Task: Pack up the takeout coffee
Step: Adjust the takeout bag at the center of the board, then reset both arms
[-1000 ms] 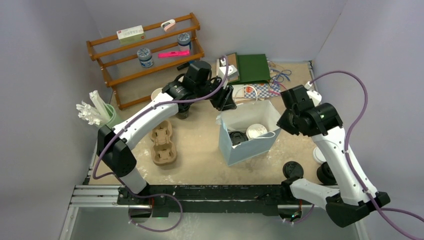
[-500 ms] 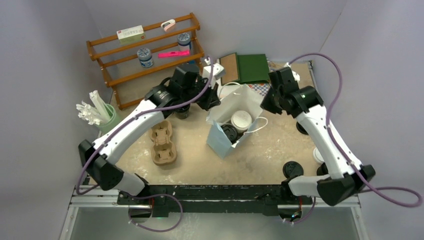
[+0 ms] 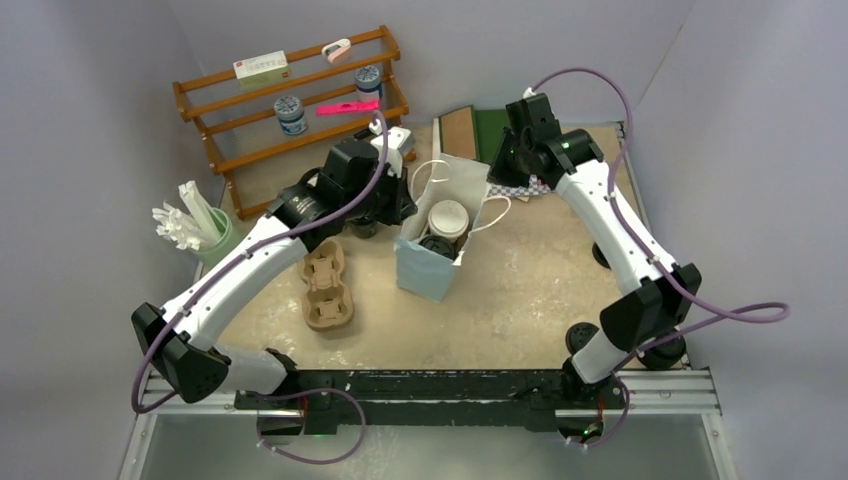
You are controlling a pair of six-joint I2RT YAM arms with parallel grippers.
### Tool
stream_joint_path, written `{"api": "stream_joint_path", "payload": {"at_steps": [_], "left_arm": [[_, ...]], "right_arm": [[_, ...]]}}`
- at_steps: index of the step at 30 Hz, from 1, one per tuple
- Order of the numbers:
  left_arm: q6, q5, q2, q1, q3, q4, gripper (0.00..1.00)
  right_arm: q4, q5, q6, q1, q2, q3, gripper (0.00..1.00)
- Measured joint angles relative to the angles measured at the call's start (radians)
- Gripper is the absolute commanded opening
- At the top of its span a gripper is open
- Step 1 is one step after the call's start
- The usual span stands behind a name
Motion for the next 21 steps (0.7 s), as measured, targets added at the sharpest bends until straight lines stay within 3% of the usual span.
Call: {"api": "stream_joint_path", "payload": {"at_steps": [3, 5, 6, 9, 11, 15, 21], "left_arm": [[-0.067, 0.012, 0.007, 0.004, 0.0, -0.008, 0.0], [-0.102, 0.026, 0.016, 0.004, 0.0, -0.018, 0.06], [-0.122, 0.03, 0.023, 0.004, 0.0, -0.023, 0.16], [-0.159, 0.028, 0.036, 0.004, 0.001, -0.039, 0.62], [-0.176, 0.01, 0.037, 0.004, 0.009, -0.066, 0.78], [-0.169, -0.054, 0.036, 0.009, 0.078, -0.116, 0.85], [-0.118, -0.241, -0.016, 0.025, 0.205, -0.123, 0.9]], "right_arm": [[-0.034, -0.002, -0.043, 0.0, 0.061, 0.096, 0.05], [-0.055, -0.008, -0.07, 0.0, 0.09, 0.136, 0.19], [-0.066, -0.012, -0.084, 0.0, 0.106, 0.158, 0.26], [-0.08, -0.027, -0.114, 0.0, 0.133, 0.19, 0.43], [-0.087, -0.021, -0.129, 0.0, 0.136, 0.191, 0.55], [-0.076, 0.013, -0.153, 0.0, 0.118, 0.191, 0.8], [0.059, 0.092, -0.228, -0.001, -0.06, 0.127, 0.96]]}}
